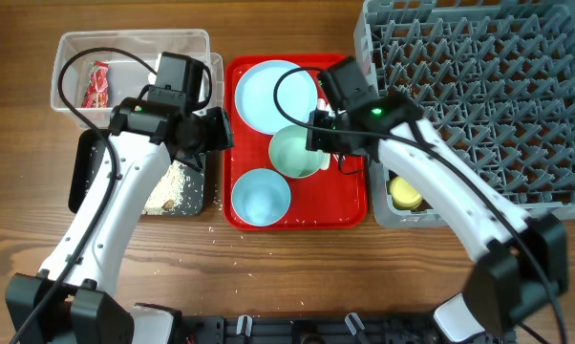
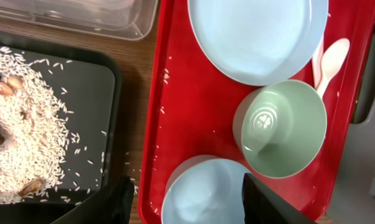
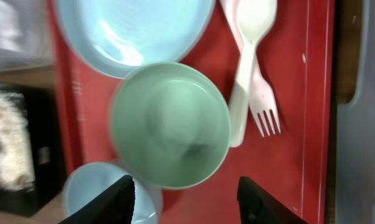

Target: Sort waste into correct bins and load items into the dishwasher rack

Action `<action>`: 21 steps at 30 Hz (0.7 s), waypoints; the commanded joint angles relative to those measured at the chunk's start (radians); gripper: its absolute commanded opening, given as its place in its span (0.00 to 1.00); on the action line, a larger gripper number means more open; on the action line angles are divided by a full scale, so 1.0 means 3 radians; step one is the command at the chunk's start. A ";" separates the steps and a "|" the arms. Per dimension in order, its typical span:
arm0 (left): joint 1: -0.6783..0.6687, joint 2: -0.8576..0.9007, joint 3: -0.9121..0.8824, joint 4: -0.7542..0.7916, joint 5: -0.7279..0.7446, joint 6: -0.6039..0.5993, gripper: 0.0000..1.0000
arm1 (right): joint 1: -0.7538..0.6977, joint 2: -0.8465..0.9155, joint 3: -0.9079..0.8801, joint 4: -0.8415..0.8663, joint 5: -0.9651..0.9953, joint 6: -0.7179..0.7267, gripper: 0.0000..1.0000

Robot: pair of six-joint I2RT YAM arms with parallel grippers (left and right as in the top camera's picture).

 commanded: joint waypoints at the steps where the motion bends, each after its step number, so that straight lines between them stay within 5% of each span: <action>1: 0.0211 -0.0004 0.0033 0.0019 -0.0056 -0.0009 0.57 | 0.0004 0.0451 -0.0043 0.0043 0.0202 0.0145 0.50; 3: 0.0549 -0.0004 0.0033 0.0022 -0.0056 -0.0008 0.59 | 0.0004 0.0752 -0.0043 0.0113 0.0191 0.0067 0.31; 7: 0.0980 -0.0004 0.0033 0.0020 -0.0055 -0.0008 0.62 | 0.0004 0.0829 -0.0043 0.0197 0.0192 0.0042 0.25; 9: 0.1118 -0.0004 0.0033 0.0022 -0.0056 -0.0008 0.73 | 0.0004 0.0834 -0.0043 0.0239 0.0192 -0.0014 0.18; 10: 0.1202 -0.0004 0.0033 0.0022 -0.0055 -0.0008 0.84 | 0.0004 0.0837 -0.0043 0.0252 0.0192 -0.0029 0.04; 11: 0.1222 -0.0004 0.0033 0.0020 -0.0056 -0.0008 1.00 | 0.0004 0.0835 -0.0043 0.0253 0.0193 -0.0029 0.04; 18: 0.1222 -0.0004 0.0033 -0.0013 -0.0055 -0.0008 1.00 | -0.0169 0.0192 0.0234 -0.0140 0.0270 -0.0280 0.04; 21: 0.1222 -0.0004 0.0033 -0.0013 -0.0055 -0.0008 1.00 | -0.0352 -0.0492 0.0387 -0.0252 0.0992 -0.0367 0.04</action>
